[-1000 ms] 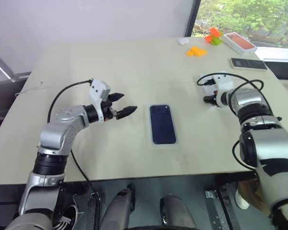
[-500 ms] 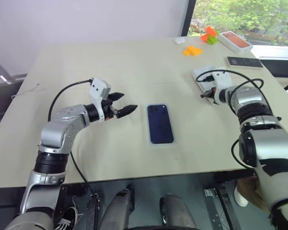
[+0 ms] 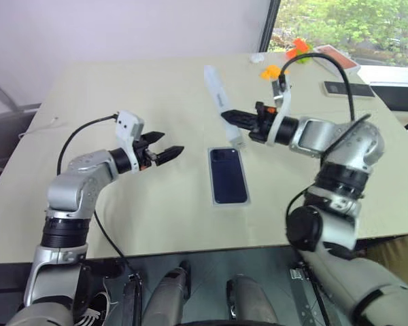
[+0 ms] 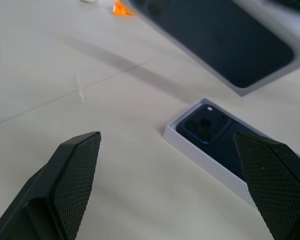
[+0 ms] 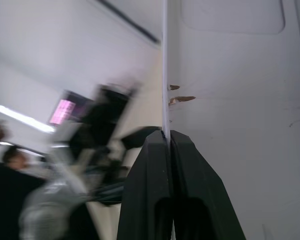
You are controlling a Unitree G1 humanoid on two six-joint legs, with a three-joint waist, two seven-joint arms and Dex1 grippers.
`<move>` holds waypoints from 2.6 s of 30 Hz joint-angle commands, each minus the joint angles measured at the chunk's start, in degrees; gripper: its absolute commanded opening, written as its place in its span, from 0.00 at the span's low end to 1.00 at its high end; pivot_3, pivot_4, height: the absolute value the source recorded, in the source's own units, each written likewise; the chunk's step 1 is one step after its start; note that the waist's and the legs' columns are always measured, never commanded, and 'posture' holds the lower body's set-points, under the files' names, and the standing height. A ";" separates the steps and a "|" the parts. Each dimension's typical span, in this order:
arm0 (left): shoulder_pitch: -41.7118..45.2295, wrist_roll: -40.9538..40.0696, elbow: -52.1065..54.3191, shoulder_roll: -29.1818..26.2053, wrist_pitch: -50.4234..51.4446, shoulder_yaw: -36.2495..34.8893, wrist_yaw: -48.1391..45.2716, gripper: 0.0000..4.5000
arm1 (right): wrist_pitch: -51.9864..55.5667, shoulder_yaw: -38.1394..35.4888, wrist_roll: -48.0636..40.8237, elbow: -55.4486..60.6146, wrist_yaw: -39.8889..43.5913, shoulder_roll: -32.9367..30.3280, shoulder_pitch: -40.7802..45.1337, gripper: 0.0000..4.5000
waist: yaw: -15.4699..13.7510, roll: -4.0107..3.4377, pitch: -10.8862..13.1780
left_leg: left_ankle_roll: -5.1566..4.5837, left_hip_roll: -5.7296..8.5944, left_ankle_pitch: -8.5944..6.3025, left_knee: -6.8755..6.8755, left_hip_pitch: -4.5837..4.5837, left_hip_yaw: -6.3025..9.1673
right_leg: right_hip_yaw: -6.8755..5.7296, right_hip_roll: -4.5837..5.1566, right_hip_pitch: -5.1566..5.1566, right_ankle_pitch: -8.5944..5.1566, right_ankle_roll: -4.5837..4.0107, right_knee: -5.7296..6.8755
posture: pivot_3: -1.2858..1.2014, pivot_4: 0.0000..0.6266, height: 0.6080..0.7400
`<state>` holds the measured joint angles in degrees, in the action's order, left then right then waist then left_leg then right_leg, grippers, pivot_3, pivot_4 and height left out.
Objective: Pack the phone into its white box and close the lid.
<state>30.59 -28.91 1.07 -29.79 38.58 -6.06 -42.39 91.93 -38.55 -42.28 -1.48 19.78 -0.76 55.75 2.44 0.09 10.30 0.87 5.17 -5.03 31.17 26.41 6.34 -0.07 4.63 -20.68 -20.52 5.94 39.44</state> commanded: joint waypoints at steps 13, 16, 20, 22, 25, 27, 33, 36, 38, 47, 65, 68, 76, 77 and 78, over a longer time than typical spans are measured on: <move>-6.28 -6.52 9.29 -2.79 4.04 -3.74 -1.20 1.00 | -21.96 21.55 -70.66 9.27 -57.19 3.53 -26.23 0.01 | 0.67 -0.09 -0.02 | -0.04 -0.10 0.02 -0.02 0.00 -0.11 | 0.13 -0.01 -0.33 0.07 -0.17 0.01 | 0.52 0.24 1.00; -6.93 -6.67 9.79 -2.70 3.88 -3.47 -0.68 1.00 | -26.29 24.53 -70.72 11.43 -57.87 3.59 -27.19 0.01 | 0.61 -0.09 -0.02 | -0.07 -0.09 0.04 0.00 0.01 -0.14 | 0.13 -0.02 -0.32 0.06 -0.20 -0.03 | 0.52 0.24 1.00; -8.16 -7.28 10.85 -2.22 4.66 -2.51 -0.27 1.00 | -30.54 26.97 -70.72 12.68 -60.19 4.21 -29.76 0.01 | 0.45 -0.08 -0.02 | -0.07 -0.12 0.04 -0.02 0.01 -0.12 | 0.13 -0.08 -0.35 0.07 -0.18 -0.03 | 0.52 0.24 1.00; -8.93 -6.68 11.39 -2.00 4.08 -1.62 -0.01 1.00 | -31.14 28.54 -70.72 13.02 -60.56 3.36 -32.08 0.01 | 0.16 -0.08 -0.02 | -0.07 -0.12 0.04 -0.03 0.01 -0.12 | 0.13 -0.08 -0.35 0.07 -0.18 -0.04 | 0.52 0.24 1.00; -9.04 -6.85 11.33 -1.44 4.05 -1.41 0.43 1.00 | -30.07 31.61 -70.72 13.92 -58.95 0.88 -34.89 0.01 | 0.01 -0.09 -0.02 | -0.07 -0.11 0.04 -0.02 0.04 -0.12 | 0.14 -0.06 -0.36 0.00 -0.31 -0.08 | 0.52 0.24 1.00; -9.18 -6.78 11.33 -1.09 3.98 -0.99 0.47 1.00 | -30.79 31.76 -70.72 13.64 -57.60 -0.07 -35.11 0.01 | 0.02 -0.09 -0.02 | -0.07 -0.11 0.04 -0.02 0.04 -0.12 | 0.15 -0.05 -0.37 -0.02 -0.36 -0.09 | 0.52 0.24 1.00; -10.09 -6.23 11.91 -0.28 3.57 0.83 0.63 0.94 | -32.93 31.86 -70.72 13.13 -54.36 -3.38 -34.85 0.00 | -0.01 -0.09 -0.02 | -0.06 -0.11 0.03 -0.03 0.04 -0.12 | 0.16 -0.04 -0.36 -0.05 -0.49 -0.19 | 0.52 0.24 1.00; -10.27 -6.60 12.06 -0.02 4.48 1.07 0.89 0.72 | -33.79 32.09 -70.72 12.67 -53.53 -3.98 -35.42 0.00 | -0.01 -0.09 -0.02 | -0.06 -0.12 0.03 -0.07 0.09 -0.12 | 0.17 -0.04 -0.41 -0.05 -0.50 -0.26 | 0.52 0.24 1.00; -10.33 -6.06 11.79 0.01 3.86 1.28 0.91 0.72 | -34.18 32.48 -70.72 12.35 -52.68 -5.23 -35.16 0.00 | -0.04 -0.09 -0.02 | -0.06 -0.12 0.03 -0.10 0.13 -0.12 | 0.17 -0.03 -0.43 -0.05 -0.49 -0.28 | 0.52 0.24 1.00; -11.77 -5.69 11.84 0.62 4.11 3.52 0.90 0.72 | -35.07 33.41 -70.72 12.17 -50.41 -6.56 -35.49 0.97 | -0.05 -0.09 -0.02 | -0.07 -0.12 0.02 -0.10 0.14 -0.12 | 0.17 -0.03 -0.44 -0.05 -0.49 -0.29 | 0.52 0.24 1.00; -8.87 -4.58 8.41 5.96 3.95 5.23 3.13 0.01 | -33.45 34.76 -43.32 10.23 -18.46 -32.19 -25.39 1.00 | -0.61 -0.08 0.00 | -0.17 -0.09 -0.03 -0.03 0.30 -0.17 | 0.11 0.01 -0.27 -0.03 -0.43 -0.39 | 0.52 0.24 1.00; -8.26 -3.98 7.40 6.69 3.06 5.53 3.16 0.01 | -37.13 35.43 -33.13 7.75 -8.48 -35.93 -23.61 1.00 | -0.92 -0.05 0.01 | -0.17 -0.09 -0.02 0.00 0.35 -0.18 | 0.08 -0.01 -0.28 0.02 -0.32 -0.40 | 0.52 0.24 1.00; -6.91 -2.11 4.85 9.54 1.16 7.61 3.23 0.01 | -63.06 48.91 3.84 4.81 29.15 -51.71 -23.43 1.00 | -1.87 -0.04 0.04 | -0.24 -0.04 -0.09 0.05 0.43 -0.15 | -0.08 0.04 -0.30 0.05 -0.25 -0.71 | 0.52 0.24 1.00; -6.86 -1.99 4.70 9.81 1.03 7.85 3.21 0.01 | -65.04 49.39 6.11 3.90 31.77 -52.42 -23.63 1.00 | -1.83 -0.03 0.05 | -0.26 -0.04 -0.10 0.05 0.46 -0.15 | -0.08 0.04 -0.13 0.07 -0.22 -0.76 | 0.52 0.24 1.00; -6.79 -1.74 4.50 10.13 0.86 8.08 3.28 0.01 | -67.22 49.51 7.99 3.24 34.11 -52.82 -24.03 1.00 | -1.82 -0.02 0.05 | -0.27 -0.03 -0.11 0.04 0.47 -0.14 | -0.08 0.04 -0.12 0.07 -0.21 -0.81 | 0.52 0.24 1.00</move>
<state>22.86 -30.90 4.65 -19.86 40.76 1.57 -39.15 29.30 11.08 -37.96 1.87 49.35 -52.83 31.85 0.62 0.06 10.35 0.59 5.13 -5.15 31.20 26.87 6.21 -0.15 4.67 -20.78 -20.45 5.73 38.61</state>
